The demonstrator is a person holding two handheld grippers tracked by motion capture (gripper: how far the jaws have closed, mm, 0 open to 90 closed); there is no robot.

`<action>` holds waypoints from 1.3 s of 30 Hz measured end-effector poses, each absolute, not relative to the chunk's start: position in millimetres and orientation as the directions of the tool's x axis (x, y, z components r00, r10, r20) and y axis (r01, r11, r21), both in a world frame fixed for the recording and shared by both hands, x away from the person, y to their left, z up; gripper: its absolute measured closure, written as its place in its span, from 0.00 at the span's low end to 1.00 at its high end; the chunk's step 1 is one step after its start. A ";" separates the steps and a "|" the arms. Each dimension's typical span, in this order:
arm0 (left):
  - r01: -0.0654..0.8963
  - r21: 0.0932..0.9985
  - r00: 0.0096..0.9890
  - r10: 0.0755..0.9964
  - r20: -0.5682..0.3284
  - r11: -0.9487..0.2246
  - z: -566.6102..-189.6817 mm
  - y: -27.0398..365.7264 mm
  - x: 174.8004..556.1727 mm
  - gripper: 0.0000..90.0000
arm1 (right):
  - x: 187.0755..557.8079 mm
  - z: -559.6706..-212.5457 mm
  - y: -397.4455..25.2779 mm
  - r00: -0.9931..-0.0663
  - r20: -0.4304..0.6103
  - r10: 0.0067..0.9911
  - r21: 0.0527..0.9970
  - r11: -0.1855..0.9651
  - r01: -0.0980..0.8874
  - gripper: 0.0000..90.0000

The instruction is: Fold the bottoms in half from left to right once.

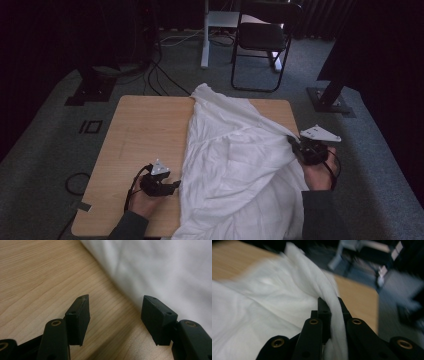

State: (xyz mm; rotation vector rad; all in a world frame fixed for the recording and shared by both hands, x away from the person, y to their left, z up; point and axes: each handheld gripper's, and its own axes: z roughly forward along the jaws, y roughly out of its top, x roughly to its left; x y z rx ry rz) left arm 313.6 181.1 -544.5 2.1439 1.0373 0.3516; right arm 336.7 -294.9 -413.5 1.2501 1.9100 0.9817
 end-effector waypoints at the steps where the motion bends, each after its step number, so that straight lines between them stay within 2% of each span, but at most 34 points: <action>1: 0.570 0.707 0.642 0.763 -0.066 -0.419 -544.3 180.7 313.9 0.45 | 345.5 -429.2 -303.8 -0.324 -0.107 0.940 0.823 0.267 0.502 0.95; 2: 0.570 0.709 0.643 0.763 -0.069 -0.416 -544.1 179.2 314.0 0.44 | 359.6 -469.6 -317.3 -0.301 -0.128 0.945 0.757 0.289 0.586 0.95; 3: 0.566 0.710 0.648 0.759 -0.069 -0.419 -543.6 176.3 314.6 0.44 | 359.6 -469.6 -317.3 -0.301 -0.128 0.945 0.757 0.289 0.586 0.95; 6: 0.559 0.719 0.661 0.746 -0.086 -0.413 -541.7 165.3 315.7 0.41 | 370.6 -517.8 -331.2 -0.284 -0.131 0.950 0.692 0.293 0.659 0.89; 8: 0.555 0.726 0.675 0.730 -0.107 -0.407 -540.7 152.7 317.7 0.39 | 374.5 -541.9 -341.6 -0.244 -0.119 0.962 0.659 0.260 0.705 0.76; 9: 0.554 0.728 0.683 0.720 -0.121 -0.403 -541.0 146.2 318.5 0.37 | 374.4 -548.5 -345.7 -0.241 -0.097 0.966 0.654 0.245 0.716 0.74; 10: 0.556 0.725 0.688 0.714 -0.127 -0.406 -541.6 141.0 319.1 0.35 | 370.7 -551.9 -350.0 -0.229 -0.080 0.970 0.670 0.222 0.708 0.66; 13: 0.556 0.704 0.685 0.724 -0.085 -0.443 -547.4 119.4 320.8 0.31 | 368.5 -551.7 -352.4 -0.220 -0.087 0.972 0.668 0.220 0.711 0.61; 17: 0.551 0.700 0.660 0.751 -0.034 -0.453 -555.4 100.2 318.3 0.33 | 368.3 -551.9 -355.7 -0.221 -0.060 0.973 0.664 0.204 0.719 0.58; 18: 0.549 0.694 0.642 0.767 0.009 -0.467 -554.4 96.6 317.2 0.38 | 368.5 -551.8 -356.6 -0.212 -0.051 0.976 0.661 0.192 0.725 0.56; 19: 0.549 0.691 0.644 0.765 0.010 -0.470 -553.4 95.1 317.1 0.49 | 369.0 -551.2 -357.2 -0.204 -0.044 0.978 0.654 0.183 0.734 0.54; 21: 0.552 0.690 0.658 0.753 -0.014 -0.469 -551.9 92.4 318.3 0.72 | 369.9 -549.7 -358.1 -0.194 -0.047 0.980 0.638 0.179 0.749 0.50; 22: 0.559 0.688 0.661 0.750 -0.033 -0.462 -551.7 92.3 320.1 0.90 | 369.2 -548.5 -358.1 -0.184 -0.054 0.981 0.625 0.177 0.760 0.49; 23: 0.560 0.689 0.657 0.753 -0.029 -0.461 -551.4 93.1 321.5 0.90 | 369.2 -548.5 -358.1 -0.184 -0.054 0.981 0.625 0.177 0.760 0.49; 24: 0.556 0.687 0.656 0.755 -0.017 -0.467 -551.0 94.3 322.7 0.95 | 368.5 -548.3 -358.6 -0.180 -0.046 0.983 0.622 0.169 0.765 0.50; 26: 0.559 0.672 0.638 0.770 0.026 -0.486 -548.5 102.0 327.6 0.97 | 366.5 -547.6 -360.1 -0.194 0.010 0.981 0.614 0.147 0.776 0.66; 28: 0.575 0.666 0.604 0.795 0.045 -0.474 -547.1 115.1 334.2 0.97 | 363.2 -546.1 -356.8 -0.206 0.027 0.978 0.601 0.149 0.785 0.77; 30: 0.598 0.662 0.564 0.824 0.054 -0.452 -545.8 130.5 342.6 0.98 | 360.0 -544.9 -348.5 -0.234 0.038 0.971 0.593 0.167 0.788 0.83; 39: 0.665 0.631 0.379 0.909 0.175 -0.399 -540.4 181.7 389.1 0.98 | 356.4 -543.9 -284.6 -0.402 0.065 0.913 0.591 0.289 0.753 0.87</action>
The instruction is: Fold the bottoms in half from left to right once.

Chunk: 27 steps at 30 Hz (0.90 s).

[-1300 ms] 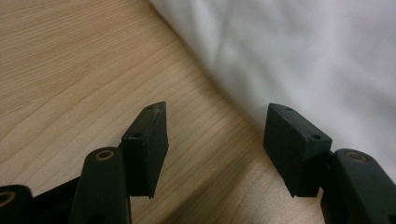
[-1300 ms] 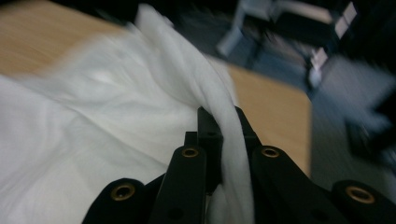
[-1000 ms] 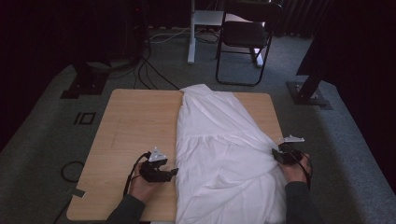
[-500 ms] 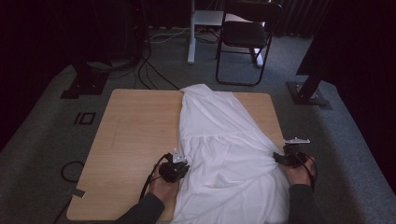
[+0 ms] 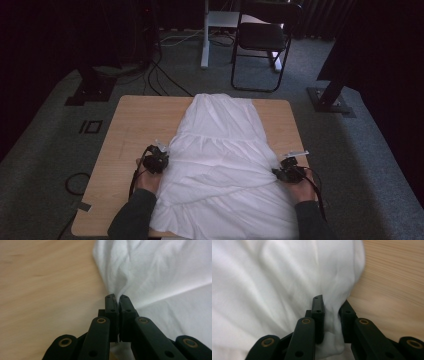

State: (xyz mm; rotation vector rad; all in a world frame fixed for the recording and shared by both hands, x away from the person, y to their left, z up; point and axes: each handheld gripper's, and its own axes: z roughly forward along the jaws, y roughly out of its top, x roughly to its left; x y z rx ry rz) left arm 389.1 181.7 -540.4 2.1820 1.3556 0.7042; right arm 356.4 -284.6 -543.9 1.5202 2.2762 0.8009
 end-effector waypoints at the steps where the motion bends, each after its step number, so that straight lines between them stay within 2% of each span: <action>1: 0.670 0.633 0.355 0.916 0.186 -0.388 -539.4 187.0 395.9 0.98 | 357.6 -543.9 -277.5 -0.418 0.063 0.906 0.594 0.302 0.745 0.87; 7: 0.706 0.611 0.267 0.934 0.238 -0.357 -537.6 209.4 424.8 0.98 | 370.9 -544.9 -247.7 -0.453 0.066 0.889 0.615 0.321 0.720 0.85; 10: 0.714 0.619 0.252 0.945 0.208 -0.326 -538.2 218.5 430.7 0.98 | 381.4 -546.1 -239.1 -0.453 0.054 0.890 0.631 0.321 0.706 0.85; 13: 0.699 0.619 0.307 0.932 0.194 -0.359 -537.4 217.1 424.9 0.97 | 390.6 -546.8 -242.5 -0.431 0.032 0.902 0.642 0.312 0.700 0.86; 17: 0.655 0.642 0.401 0.903 0.153 -0.399 -533.0 205.7 406.4 0.95 | 396.6 -546.4 -259.8 -0.342 -0.075 0.937 0.640 0.309 0.704 0.84; 18: 0.646 0.648 0.411 0.899 0.150 -0.403 -531.8 202.9 400.8 0.92 | 397.0 -546.1 -265.3 -0.319 -0.087 0.944 0.636 0.299 0.712 0.82; 20: 0.632 0.668 0.424 0.897 0.126 -0.393 -527.6 201.5 389.8 0.78 | 395.2 -543.4 -271.6 -0.292 -0.091 0.952 0.636 0.281 0.719 0.74; 23: 0.614 0.702 0.431 0.898 0.085 -0.361 -516.7 205.6 372.7 0.65 | 386.7 -530.7 -275.0 -0.275 -0.069 0.959 0.684 0.246 0.686 0.63; 27: 0.585 0.733 0.440 0.895 0.071 -0.346 -504.3 210.9 351.6 0.59 | 377.8 -511.5 -261.3 -0.362 -0.044 0.931 0.744 0.273 0.610 0.56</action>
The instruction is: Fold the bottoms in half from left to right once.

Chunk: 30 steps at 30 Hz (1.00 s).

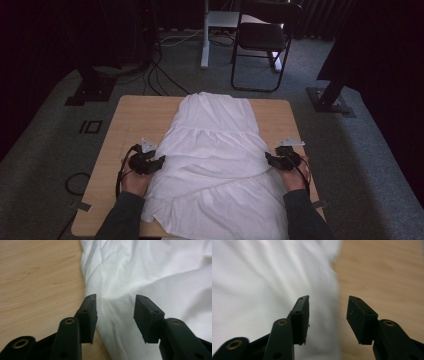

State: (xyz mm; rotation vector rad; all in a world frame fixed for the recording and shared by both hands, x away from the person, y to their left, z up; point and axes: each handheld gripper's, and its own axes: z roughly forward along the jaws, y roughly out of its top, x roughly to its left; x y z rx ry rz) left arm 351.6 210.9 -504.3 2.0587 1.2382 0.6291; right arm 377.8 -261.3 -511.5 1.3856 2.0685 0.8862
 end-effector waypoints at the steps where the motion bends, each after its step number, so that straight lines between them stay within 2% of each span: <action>1: 0.579 0.740 0.444 0.893 0.068 -0.344 -502.3 212.1 346.0 0.59 | 377.2 -508.0 -255.1 -0.385 -0.045 0.922 0.752 0.285 0.595 0.56; 6: 0.580 0.743 0.467 0.884 0.033 -0.334 -505.2 217.1 323.5 0.57 | 385.5 -505.0 -219.5 -0.506 0.002 0.863 0.764 0.325 0.557 0.55; 12: 0.590 0.756 0.491 0.869 -0.055 -0.286 -514.3 221.6 297.5 0.55 | 403.3 -517.9 -190.7 -0.554 0.010 0.832 0.746 0.363 0.559 0.56; 18: 0.605 0.735 0.511 0.857 -0.063 -0.307 -526.0 221.1 281.3 0.52 | 414.7 -523.1 -167.5 -0.618 -0.013 0.786 0.751 0.416 0.513 0.53; 19: 0.611 0.729 0.515 0.855 -0.069 -0.309 -528.1 220.6 280.4 0.51 | 419.3 -526.2 -164.5 -0.622 -0.010 0.783 0.738 0.426 0.524 0.55; 21: 0.626 0.710 0.523 0.849 -0.076 -0.323 -533.4 220.1 278.2 0.51 | 423.1 -530.9 -162.0 -0.624 -0.017 0.782 0.705 0.451 0.547 0.81; 22: 0.631 0.703 0.524 0.848 -0.075 -0.328 -535.4 219.9 276.7 0.51 | 421.8 -532.3 -160.8 -0.623 -0.036 0.782 0.692 0.469 0.549 0.88; 23: 0.631 0.698 0.536 0.841 -0.077 -0.339 -536.8 220.1 274.5 0.54 | 417.8 -532.2 -160.4 -0.624 -0.064 0.779 0.687 0.488 0.539 0.94; 24: 0.626 0.699 0.548 0.833 -0.079 -0.346 -536.8 219.7 271.7 0.63 | 410.3 -530.0 -161.7 -0.630 -0.092 0.771 0.692 0.505 0.516 0.98; 25: 0.617 0.701 0.562 0.824 -0.074 -0.358 -536.5 219.7 269.6 0.73 | 403.3 -527.1 -164.3 -0.632 -0.100 0.768 0.700 0.506 0.504 0.99; 27: 0.598 0.708 0.583 0.811 -0.061 -0.376 -534.2 219.0 262.5 0.88 | 388.1 -518.5 -174.7 -0.633 -0.106 0.767 0.725 0.495 0.478 0.99; 30: 0.570 0.721 0.613 0.788 -0.054 -0.394 -530.1 220.2 251.3 0.95 | 362.8 -502.5 -201.1 -0.619 -0.073 0.782 0.778 0.434 0.455 0.99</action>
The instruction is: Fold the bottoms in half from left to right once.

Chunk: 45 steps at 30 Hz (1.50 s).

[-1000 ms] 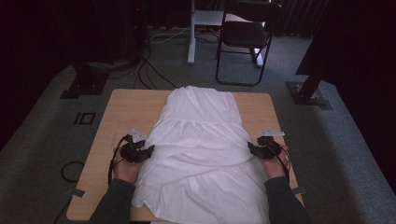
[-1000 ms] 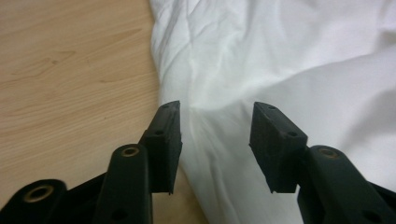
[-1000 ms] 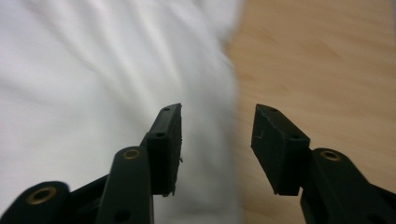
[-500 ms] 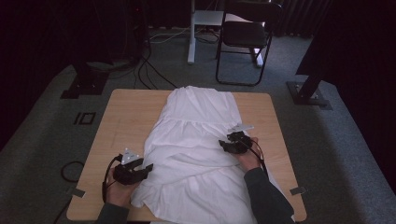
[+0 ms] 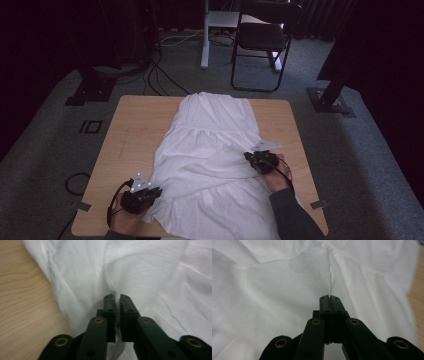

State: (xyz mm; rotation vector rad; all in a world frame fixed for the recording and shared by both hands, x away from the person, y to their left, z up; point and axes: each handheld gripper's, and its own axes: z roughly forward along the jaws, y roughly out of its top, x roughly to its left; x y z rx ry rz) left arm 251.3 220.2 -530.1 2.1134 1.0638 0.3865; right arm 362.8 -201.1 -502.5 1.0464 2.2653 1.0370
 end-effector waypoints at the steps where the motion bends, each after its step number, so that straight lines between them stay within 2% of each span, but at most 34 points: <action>1: 0.561 0.723 0.624 0.780 -0.049 -0.404 -529.2 220.8 248.9 0.96 | 353.8 -498.0 -210.9 -0.609 -0.062 0.791 0.789 0.412 0.455 0.99; 7: 0.514 0.749 0.684 0.727 -0.063 -0.419 -521.5 221.4 231.7 0.97 | 297.5 -489.8 -273.4 -0.577 0.005 0.817 0.824 0.324 0.465 0.99; 15: 0.469 0.773 0.778 0.615 -0.131 -0.428 -514.3 206.1 212.3 0.96 | 229.4 -507.8 -330.6 -0.529 0.076 0.845 0.831 0.240 0.502 0.99; 17: 0.461 0.776 0.798 0.584 -0.150 -0.430 -513.2 203.5 209.2 0.88 | 215.5 -513.6 -339.1 -0.519 0.088 0.850 0.827 0.228 0.514 0.99; 18: 0.461 0.778 0.797 0.585 -0.150 -0.428 -512.8 203.4 208.7 0.81 | 208.3 -516.7 -343.1 -0.511 0.082 0.856 0.817 0.236 0.527 0.99; 20: 0.463 0.789 0.783 0.604 -0.150 -0.404 -511.9 206.8 209.4 0.74 | 200.2 -520.1 -347.7 -0.494 0.062 0.868 0.797 0.254 0.547 0.98; 22: 0.473 0.793 0.767 0.623 -0.157 -0.383 -511.0 210.6 212.3 0.67 | 196.2 -522.1 -354.6 -0.480 0.067 0.875 0.786 0.250 0.566 0.92; 24: 0.485 0.795 0.747 0.646 -0.160 -0.365 -511.2 212.6 216.9 0.64 | 196.8 -522.5 -359.8 -0.448 0.061 0.892 0.781 0.237 0.578 0.83; 26: 0.496 0.786 0.737 0.658 -0.156 -0.369 -512.6 211.2 220.1 0.63 | 200.3 -521.6 -359.5 -0.459 0.103 0.882 0.797 0.203 0.568 0.70; 28: 0.498 0.778 0.733 0.664 -0.144 -0.381 -515.4 207.9 223.7 0.61 | 207.2 -523.0 -351.8 -0.479 0.117 0.870 0.801 0.202 0.563 0.63; 34: 0.537 0.749 0.701 0.700 -0.138 -0.389 -526.5 205.8 236.8 0.59 | 239.9 -541.3 -330.9 -0.511 0.159 0.845 0.782 0.209 0.588 0.54; 36: 0.564 0.726 0.685 0.714 -0.145 -0.394 -531.9 205.2 240.9 0.58 | 249.9 -548.0 -329.2 -0.508 0.188 0.840 0.768 0.196 0.609 0.59; 37: 0.570 0.718 0.683 0.716 -0.144 -0.399 -534.4 204.3 241.5 0.58 | 252.6 -550.0 -329.2 -0.508 0.201 0.838 0.760 0.194 0.620 0.75; 39: 0.574 0.704 0.681 0.721 -0.127 -0.418 -539.7 202.8 241.3 0.58 | 251.1 -549.8 -331.0 -0.530 0.217 0.820 0.763 0.196 0.616 0.94; 41: 0.584 0.691 0.682 0.719 -0.133 -0.426 -543.7 203.3 240.3 0.61 | 243.2 -545.2 -335.8 -0.536 0.207 0.818 0.773 0.199 0.603 0.98; 43: 0.585 0.681 0.700 0.698 -0.150 -0.440 -545.9 203.4 237.3 0.72 | 231.7 -539.1 -345.2 -0.541 0.191 0.819 0.787 0.202 0.584 0.98; 45: 0.570 0.668 0.740 0.653 -0.163 -0.479 -547.2 201.5 230.4 0.93 | 217.4 -533.3 -357.6 -0.545 0.179 0.819 0.801 0.201 0.564 0.98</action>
